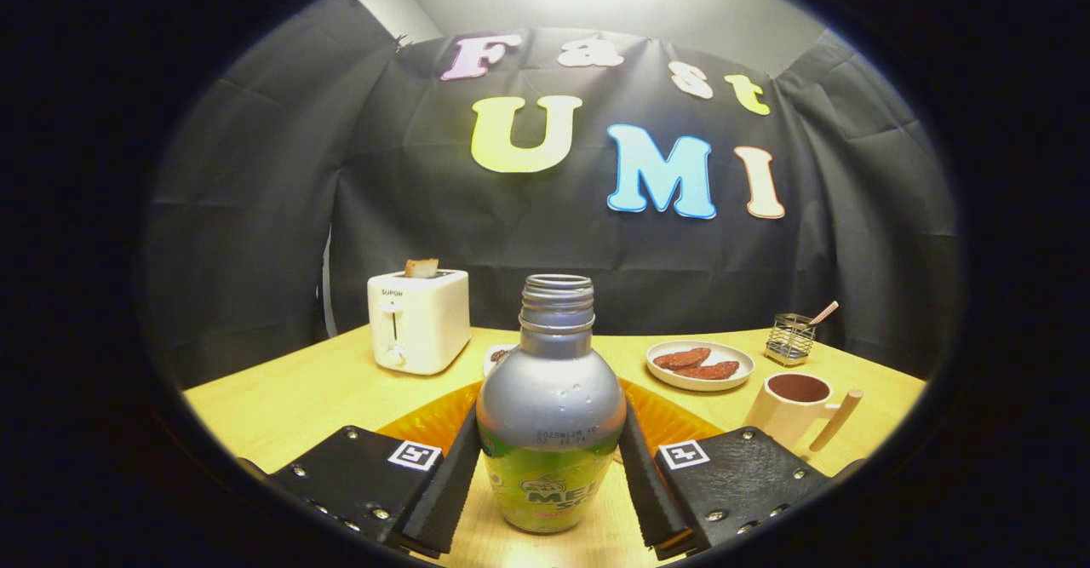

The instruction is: Take the bottle from table, then pour the juice into the cup, finally place the bottle on the coaster

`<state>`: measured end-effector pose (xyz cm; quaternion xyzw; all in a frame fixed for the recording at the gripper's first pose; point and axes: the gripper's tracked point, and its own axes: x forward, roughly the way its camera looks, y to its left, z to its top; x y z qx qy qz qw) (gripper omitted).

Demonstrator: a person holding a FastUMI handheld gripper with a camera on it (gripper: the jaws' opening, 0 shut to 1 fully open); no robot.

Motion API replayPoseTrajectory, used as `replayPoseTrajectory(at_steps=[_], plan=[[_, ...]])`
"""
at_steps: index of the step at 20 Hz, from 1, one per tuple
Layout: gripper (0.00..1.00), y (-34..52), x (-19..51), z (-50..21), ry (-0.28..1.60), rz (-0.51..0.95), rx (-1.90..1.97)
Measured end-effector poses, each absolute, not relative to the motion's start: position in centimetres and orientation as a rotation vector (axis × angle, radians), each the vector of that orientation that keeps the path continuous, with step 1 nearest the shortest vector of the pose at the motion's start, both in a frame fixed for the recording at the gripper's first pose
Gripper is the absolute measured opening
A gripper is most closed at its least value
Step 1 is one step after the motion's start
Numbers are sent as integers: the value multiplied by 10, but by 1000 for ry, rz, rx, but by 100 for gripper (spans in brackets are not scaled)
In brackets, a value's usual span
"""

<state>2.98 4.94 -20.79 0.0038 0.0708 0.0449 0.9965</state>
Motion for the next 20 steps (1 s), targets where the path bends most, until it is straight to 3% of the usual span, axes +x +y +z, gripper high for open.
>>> replayPoseTrajectory(at_steps=[10, 20], plan=[[78, -8, 57, -181, 115, 35, 249], [78, -31, 81, -176, 111, 70, 681]])
